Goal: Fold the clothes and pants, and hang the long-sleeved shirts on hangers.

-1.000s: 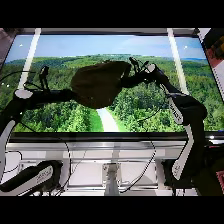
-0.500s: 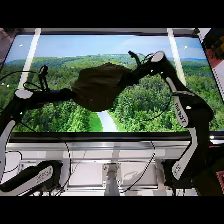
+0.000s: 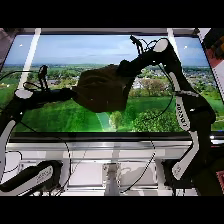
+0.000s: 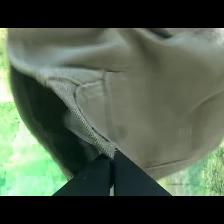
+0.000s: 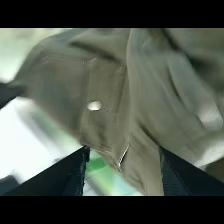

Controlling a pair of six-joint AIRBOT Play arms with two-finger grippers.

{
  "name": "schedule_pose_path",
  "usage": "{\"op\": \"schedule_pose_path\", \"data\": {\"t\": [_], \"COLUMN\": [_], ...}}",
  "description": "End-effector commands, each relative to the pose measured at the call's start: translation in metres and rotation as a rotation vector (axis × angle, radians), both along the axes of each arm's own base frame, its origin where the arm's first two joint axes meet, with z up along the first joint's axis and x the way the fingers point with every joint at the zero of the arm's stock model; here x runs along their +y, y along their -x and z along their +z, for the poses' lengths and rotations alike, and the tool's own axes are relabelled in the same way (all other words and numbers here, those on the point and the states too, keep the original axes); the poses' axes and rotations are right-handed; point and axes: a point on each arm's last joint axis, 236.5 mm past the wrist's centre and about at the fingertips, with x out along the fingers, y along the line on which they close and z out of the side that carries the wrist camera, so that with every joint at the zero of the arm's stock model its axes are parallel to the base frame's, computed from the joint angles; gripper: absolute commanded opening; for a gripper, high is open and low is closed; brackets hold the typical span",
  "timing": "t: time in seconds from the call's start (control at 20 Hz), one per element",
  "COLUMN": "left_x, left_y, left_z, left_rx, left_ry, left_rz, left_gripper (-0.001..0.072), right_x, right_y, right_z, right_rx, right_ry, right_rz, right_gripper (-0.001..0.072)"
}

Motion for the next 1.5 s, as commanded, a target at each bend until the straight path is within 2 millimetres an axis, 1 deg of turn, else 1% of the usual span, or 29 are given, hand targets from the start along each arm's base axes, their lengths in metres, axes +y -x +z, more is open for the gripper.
{"op": "schedule_pose_path", "data": {"t": [0.0,0.05,0.15,0.25,0.3,0.45,0.6,0.65,0.75,0.8,0.85,1.0,1.05,1.15,1.2,1.3,1.45], "left_x": [0.000,0.000,0.001,0.001,0.001,0.001,0.001,0.001,0.001,0.001,0.001,0.001,0.001,0.001,0.001,0.001,0.001], "left_y": [0.000,0.000,0.000,0.000,0.000,0.000,0.000,0.000,0.000,0.000,0.000,0.000,0.000,0.000,0.000,0.000,0.000], "left_z": [0.000,0.000,0.000,0.000,0.000,0.000,0.000,0.000,0.000,0.000,0.000,0.000,0.000,0.000,0.000,0.000,0.000], "left_rx": [-0.001,-0.001,-0.001,-0.001,-0.001,-0.001,-0.001,-0.001,-0.001,-0.001,-0.001,-0.001,-0.001,-0.001,-0.001,-0.001,0.000], "left_ry": [-0.001,-0.001,-0.002,-0.005,-0.005,-0.005,-0.005,-0.005,-0.005,-0.005,-0.005,-0.005,-0.005,-0.005,-0.005,-0.005,-0.004], "left_rz": [0.001,0.000,0.001,0.000,0.000,0.000,0.000,0.000,0.000,0.000,0.000,0.000,0.000,0.000,0.000,0.000,0.000], "left_gripper": [0.0014,0.0014,0.0014,0.0014,0.0014,0.0014,0.0014,0.0014,0.0014,0.0014,0.0014,0.0014,0.0014,0.0014,0.0014,0.0014,0.0014], "right_x": [-0.023,-0.035,-0.057,-0.078,-0.081,-0.069,-0.053,-0.043,-0.026,-0.021,-0.016,0.002,0.001,-0.011,-0.021,-0.032,-0.041], "right_y": [-0.021,-0.022,-0.011,-0.002,0.008,0.058,0.116,0.134,0.156,0.160,0.159,0.148,0.148,0.149,0.148,0.144,0.136], "right_z": [-0.021,-0.024,-0.030,-0.037,-0.042,-0.058,-0.076,-0.078,-0.077,-0.082,-0.088,-0.104,-0.113,-0.131,-0.139,-0.144,-0.145], "right_rx": [-0.142,-0.131,-0.059,0.022,0.084,0.310,0.486,0.539,0.552,0.537,0.523,0.438,0.416,0.386,0.384,0.386,0.382], "right_ry": [0.186,0.213,0.236,0.224,0.179,-0.018,-0.156,-0.206,-0.285,-0.278,-0.261,-0.213,-0.170,-0.067,-0.021,0.006,0.004], "right_rz": [0.018,0.012,0.019,0.010,0.009,0.063,0.112,0.106,0.132,0.134,0.125,0.097,0.103,0.123,0.115,0.092,0.055], "right_gripper": [0.0480,0.0470,0.0381,0.0378,0.0378,0.0378,0.0377,0.0377,0.0377,0.0377,0.0377,0.0377,0.0377,0.0377,0.0377,0.0377,0.0376]}}
